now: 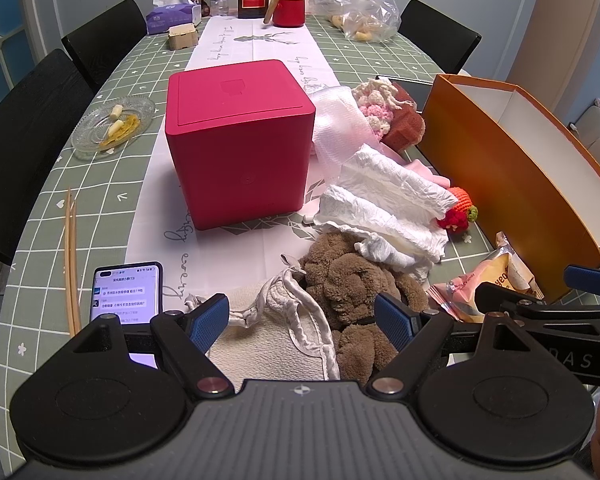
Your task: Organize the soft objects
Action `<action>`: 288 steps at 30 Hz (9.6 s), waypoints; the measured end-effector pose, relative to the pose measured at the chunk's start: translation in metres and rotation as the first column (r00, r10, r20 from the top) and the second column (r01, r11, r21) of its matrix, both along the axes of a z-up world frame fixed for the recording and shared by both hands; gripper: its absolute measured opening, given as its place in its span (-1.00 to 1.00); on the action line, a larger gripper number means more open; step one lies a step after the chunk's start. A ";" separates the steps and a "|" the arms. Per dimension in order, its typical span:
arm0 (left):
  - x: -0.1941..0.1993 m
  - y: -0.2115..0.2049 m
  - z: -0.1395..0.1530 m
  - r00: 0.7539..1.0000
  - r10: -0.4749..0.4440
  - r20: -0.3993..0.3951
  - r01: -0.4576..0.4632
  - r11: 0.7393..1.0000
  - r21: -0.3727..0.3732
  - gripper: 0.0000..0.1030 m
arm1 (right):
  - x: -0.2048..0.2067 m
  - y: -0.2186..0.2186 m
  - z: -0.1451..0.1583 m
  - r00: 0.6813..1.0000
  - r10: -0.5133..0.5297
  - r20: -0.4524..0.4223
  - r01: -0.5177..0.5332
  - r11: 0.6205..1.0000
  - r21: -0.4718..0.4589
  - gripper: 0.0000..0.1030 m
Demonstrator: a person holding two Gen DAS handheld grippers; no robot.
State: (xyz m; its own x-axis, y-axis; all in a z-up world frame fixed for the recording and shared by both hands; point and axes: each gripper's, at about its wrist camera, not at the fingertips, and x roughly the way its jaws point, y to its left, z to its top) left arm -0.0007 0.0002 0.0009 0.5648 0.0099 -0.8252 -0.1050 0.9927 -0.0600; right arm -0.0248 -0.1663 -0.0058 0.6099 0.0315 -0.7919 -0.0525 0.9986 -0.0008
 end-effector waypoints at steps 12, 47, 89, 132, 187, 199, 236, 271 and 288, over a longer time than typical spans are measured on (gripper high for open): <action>-0.003 0.012 0.003 1.000 -0.002 -0.002 0.001 0.999 -0.038 0.87 | -0.002 -0.003 0.007 0.998 0.058 0.031 -0.058 0.998 0.012 0.95; -0.038 -0.014 -0.068 0.979 -0.169 -0.116 0.182 0.978 0.103 0.49 | -0.012 -0.026 -0.028 0.971 0.231 0.068 -0.233 0.972 0.026 0.95; -0.055 0.024 -0.022 0.990 -0.139 0.003 0.139 0.989 -0.043 -0.88 | 0.033 -0.039 -0.076 0.900 -0.427 -0.087 0.436 0.880 0.191 0.67; -0.013 -0.018 0.083 0.963 -0.224 0.152 0.234 0.971 -0.053 -0.88 | 0.036 -0.081 0.049 0.982 0.186 0.028 -0.186 0.941 0.284 -0.08; 0.109 -0.273 -0.017 0.731 -0.682 0.006 0.677 0.727 0.114 -0.85 | 0.137 -0.231 -0.017 0.956 0.246 -0.160 -0.256 0.966 -0.047 -0.13; 0.114 -0.256 -0.005 0.767 -0.640 0.038 0.639 0.768 0.047 -0.34 | 0.125 -0.230 0.004 0.974 0.202 -0.099 -0.211 0.974 -0.086 0.14; 0.035 -0.029 0.013 0.942 -0.321 0.096 0.318 0.947 0.045 -0.09 | 0.063 -0.027 0.034 0.934 0.352 0.060 -0.346 0.934 -0.089 0.35; 0.040 -0.002 -0.075 0.964 -0.266 0.015 0.265 0.951 -0.157 0.72 | 0.088 0.025 -0.020 0.844 0.531 -0.074 -0.536 0.840 -0.086 0.53; 0.033 -0.004 -0.072 0.957 -0.289 -0.019 0.283 0.948 -0.145 0.28 | 0.080 0.032 -0.033 0.797 0.602 -0.049 -0.602 0.784 -0.153 0.81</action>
State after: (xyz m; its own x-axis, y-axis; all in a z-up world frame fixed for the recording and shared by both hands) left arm 0.0324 -0.0038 -0.0708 0.4937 -0.2634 -0.8288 0.1769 0.9635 -0.2008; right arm 0.0548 -0.1344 -0.0384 0.5092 0.2721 -0.8165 -0.6427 0.7512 -0.1505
